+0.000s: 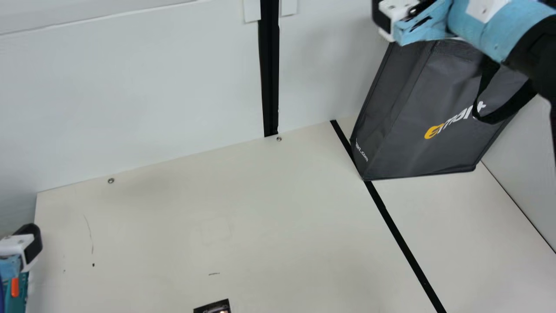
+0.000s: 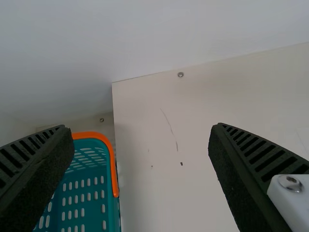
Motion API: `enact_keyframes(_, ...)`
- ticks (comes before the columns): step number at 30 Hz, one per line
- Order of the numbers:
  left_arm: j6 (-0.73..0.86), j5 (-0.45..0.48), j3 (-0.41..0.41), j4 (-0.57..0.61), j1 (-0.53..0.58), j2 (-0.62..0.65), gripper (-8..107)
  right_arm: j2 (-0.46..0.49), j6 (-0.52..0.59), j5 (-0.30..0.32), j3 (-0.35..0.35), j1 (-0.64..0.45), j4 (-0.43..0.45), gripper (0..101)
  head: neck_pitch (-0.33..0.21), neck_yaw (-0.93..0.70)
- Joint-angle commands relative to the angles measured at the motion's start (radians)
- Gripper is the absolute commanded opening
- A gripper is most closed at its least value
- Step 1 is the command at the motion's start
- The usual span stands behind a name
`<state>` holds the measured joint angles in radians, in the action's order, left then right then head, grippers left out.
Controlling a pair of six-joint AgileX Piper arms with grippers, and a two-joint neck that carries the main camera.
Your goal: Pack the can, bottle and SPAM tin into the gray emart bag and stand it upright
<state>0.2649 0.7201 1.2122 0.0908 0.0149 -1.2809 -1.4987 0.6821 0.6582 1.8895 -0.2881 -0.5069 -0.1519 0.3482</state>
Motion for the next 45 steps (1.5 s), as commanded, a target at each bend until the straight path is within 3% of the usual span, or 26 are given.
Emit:
enact_keyframes(1, 0.000, 0.000, 0.000, 0.000, 0.000, 0.000, 90, 0.013, -0.009, -0.002, -0.030, 0.047, 0.013, 95, -0.023, 0.001)
enact_keyframes(22, 0.000, 0.000, 0.000, 0.000, 0.000, 0.000, 90, 0.167, -0.102, -0.031, -0.368, 0.325, 0.146, 95, -0.023, 0.001)
enact_keyframes(45, 0.000, 0.000, 0.000, 0.000, 0.000, 0.000, 90, 0.278, -0.174, 0.019, -0.620, 0.425, 0.189, 95, -0.023, 0.001)
